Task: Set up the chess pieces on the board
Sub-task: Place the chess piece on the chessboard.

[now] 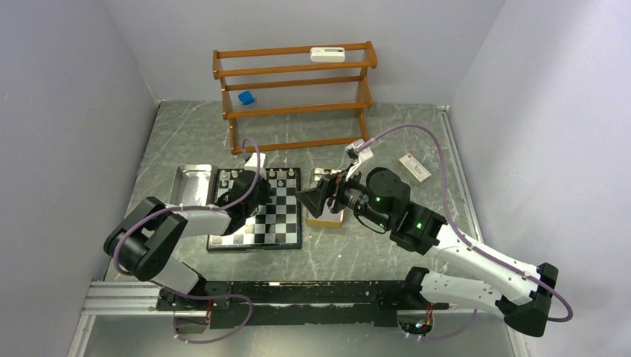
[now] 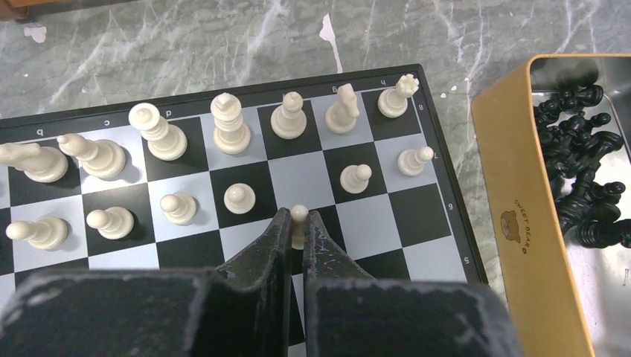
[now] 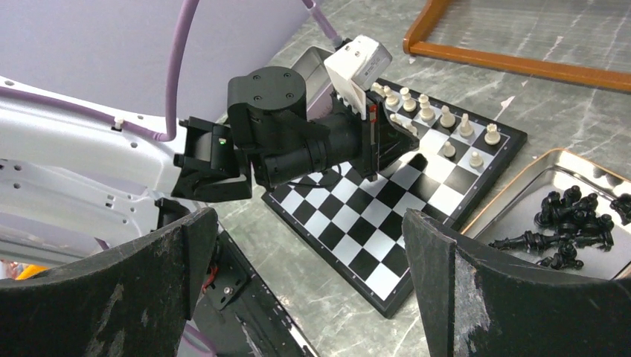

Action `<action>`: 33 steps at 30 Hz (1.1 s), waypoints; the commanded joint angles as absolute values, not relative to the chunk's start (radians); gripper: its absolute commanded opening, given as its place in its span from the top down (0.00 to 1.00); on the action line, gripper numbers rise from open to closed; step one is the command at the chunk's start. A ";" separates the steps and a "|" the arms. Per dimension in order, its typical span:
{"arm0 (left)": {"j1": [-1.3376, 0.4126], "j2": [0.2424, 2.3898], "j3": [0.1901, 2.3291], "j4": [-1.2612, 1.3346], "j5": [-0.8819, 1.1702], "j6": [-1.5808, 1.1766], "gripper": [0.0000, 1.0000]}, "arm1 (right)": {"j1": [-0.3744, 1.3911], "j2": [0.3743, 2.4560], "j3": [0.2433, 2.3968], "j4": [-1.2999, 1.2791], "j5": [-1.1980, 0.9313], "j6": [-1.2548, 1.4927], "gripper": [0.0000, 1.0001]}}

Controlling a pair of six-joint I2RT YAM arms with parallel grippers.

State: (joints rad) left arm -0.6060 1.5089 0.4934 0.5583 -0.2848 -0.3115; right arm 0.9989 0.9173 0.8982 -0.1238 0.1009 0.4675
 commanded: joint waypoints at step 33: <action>-0.612 1.652 0.558 0.647 -0.345 -0.309 0.84 | 1.005 0.840 0.852 -0.109 0.107 0.487 0.00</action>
State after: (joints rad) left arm -0.6060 1.6367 0.5453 0.6277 -0.3248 -0.3202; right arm 0.9989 0.8497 0.8604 -0.1249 0.0975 0.4877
